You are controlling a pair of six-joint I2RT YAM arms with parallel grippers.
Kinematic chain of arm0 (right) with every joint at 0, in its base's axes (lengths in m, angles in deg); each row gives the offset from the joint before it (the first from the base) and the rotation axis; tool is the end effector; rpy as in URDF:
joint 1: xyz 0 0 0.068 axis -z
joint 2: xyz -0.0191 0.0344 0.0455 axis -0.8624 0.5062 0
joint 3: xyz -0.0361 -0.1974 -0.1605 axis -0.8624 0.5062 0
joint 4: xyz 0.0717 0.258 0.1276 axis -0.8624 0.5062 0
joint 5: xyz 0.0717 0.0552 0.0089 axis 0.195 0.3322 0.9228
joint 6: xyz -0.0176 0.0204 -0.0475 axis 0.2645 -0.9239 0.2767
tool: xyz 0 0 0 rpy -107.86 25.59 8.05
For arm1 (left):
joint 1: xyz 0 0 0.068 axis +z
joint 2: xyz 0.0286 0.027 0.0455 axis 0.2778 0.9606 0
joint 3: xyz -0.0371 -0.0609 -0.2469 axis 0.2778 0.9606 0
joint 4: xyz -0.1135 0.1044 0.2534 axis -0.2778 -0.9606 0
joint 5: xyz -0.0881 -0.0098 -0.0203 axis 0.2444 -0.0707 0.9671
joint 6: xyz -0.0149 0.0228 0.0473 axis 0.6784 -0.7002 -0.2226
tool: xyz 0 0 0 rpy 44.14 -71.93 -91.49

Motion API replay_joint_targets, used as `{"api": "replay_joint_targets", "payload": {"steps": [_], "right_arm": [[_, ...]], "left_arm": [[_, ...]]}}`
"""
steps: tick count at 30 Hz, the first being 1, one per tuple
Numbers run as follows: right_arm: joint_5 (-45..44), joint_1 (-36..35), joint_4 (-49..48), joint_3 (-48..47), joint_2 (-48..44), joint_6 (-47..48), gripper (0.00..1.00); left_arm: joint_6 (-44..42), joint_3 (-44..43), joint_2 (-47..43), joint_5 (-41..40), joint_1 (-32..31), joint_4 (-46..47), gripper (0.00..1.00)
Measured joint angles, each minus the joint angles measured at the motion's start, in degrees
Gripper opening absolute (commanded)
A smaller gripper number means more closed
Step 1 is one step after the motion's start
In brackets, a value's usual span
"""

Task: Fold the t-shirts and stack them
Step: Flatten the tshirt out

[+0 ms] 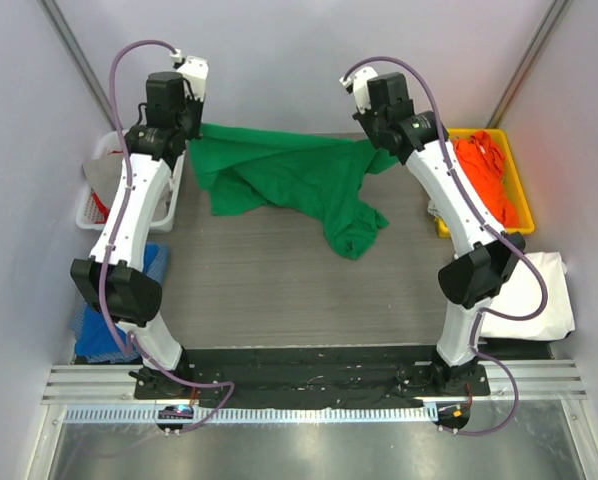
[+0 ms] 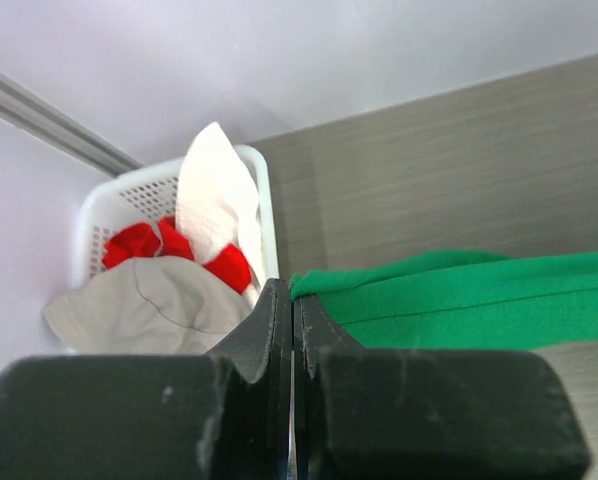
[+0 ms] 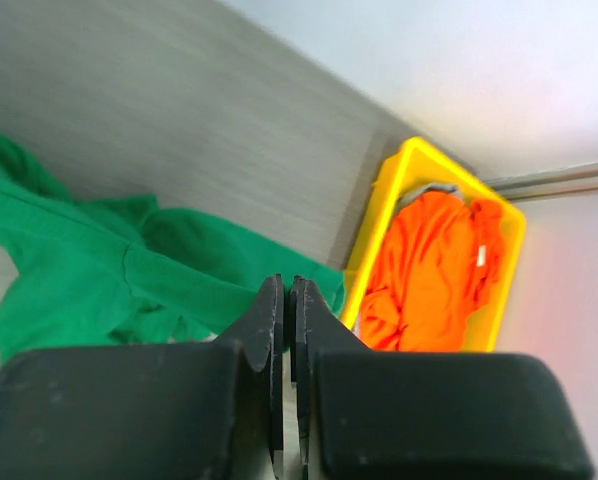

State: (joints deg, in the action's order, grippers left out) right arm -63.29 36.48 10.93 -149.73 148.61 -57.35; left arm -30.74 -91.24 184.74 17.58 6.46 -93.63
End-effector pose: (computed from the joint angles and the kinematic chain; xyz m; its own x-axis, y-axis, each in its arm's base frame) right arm 0.4142 0.1636 0.4231 -0.4139 -0.5635 -0.7150 -0.2929 0.8261 -0.4815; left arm 0.4176 -0.0638 0.4394 -0.3638 0.2463 -0.8983 0.0526 0.9683 0.2442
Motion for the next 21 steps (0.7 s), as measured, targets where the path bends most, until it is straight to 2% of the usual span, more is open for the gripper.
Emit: {"api": "replay_joint_targets", "payload": {"steps": [6, 14, 21], "right_arm": [[3.41, 0.0, 0.09, 9.22, 0.02, -1.16, 0.01], [12.13, -0.48, 3.74, 11.06, 2.45, -3.69, 0.01], [16.79, -4.28, 6.34, 14.03, 4.63, -4.31, 0.01]], "left_arm": [[-0.24, 7.98, 0.0, 0.9, -0.24, -0.04, 0.0], [-2.27, 15.65, 0.0, 1.05, -0.76, -0.26, 0.0], [-3.61, 18.47, 0.0, 0.9, -0.83, -0.46, 0.0]]}}
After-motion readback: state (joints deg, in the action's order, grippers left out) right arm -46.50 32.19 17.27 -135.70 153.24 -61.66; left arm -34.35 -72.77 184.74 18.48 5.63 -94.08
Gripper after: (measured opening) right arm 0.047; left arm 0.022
